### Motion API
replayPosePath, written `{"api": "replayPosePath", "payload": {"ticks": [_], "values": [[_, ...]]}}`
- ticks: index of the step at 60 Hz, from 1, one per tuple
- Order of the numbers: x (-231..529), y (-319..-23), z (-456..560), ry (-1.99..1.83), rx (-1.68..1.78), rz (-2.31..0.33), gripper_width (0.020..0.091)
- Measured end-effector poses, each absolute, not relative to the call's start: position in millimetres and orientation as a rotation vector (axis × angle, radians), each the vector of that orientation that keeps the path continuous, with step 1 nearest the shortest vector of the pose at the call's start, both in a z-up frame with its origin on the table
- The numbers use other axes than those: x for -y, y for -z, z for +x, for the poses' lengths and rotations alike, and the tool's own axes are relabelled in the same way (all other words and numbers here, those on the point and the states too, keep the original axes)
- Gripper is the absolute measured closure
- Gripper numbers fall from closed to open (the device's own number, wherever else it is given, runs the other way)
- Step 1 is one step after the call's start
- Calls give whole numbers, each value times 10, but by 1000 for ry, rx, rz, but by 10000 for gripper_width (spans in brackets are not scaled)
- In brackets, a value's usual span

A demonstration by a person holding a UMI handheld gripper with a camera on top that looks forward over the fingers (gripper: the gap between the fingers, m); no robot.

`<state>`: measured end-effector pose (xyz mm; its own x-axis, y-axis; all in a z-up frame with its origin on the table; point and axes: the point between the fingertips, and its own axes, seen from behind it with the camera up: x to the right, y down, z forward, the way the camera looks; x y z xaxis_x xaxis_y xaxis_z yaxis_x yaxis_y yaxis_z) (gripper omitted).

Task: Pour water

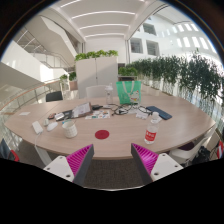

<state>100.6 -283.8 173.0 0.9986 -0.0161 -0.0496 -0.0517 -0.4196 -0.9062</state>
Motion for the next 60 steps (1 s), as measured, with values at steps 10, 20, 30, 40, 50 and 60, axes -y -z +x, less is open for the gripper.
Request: {"api": "replayPosePath", "payload": {"ticks": [10,20,30,40,50,60], "values": [[2103,-1394,1907,54,-70,-1858,272],[1302,-1010,2678,90,-163,-1802,274],[779,-746,3056,78,-216,-1782,277],[432,-577,3115,64,-192,-1786,603],[390,-562,3144,89,-238,-1752,717],[361,-525,3106,49,-275,-1835,812]]}}
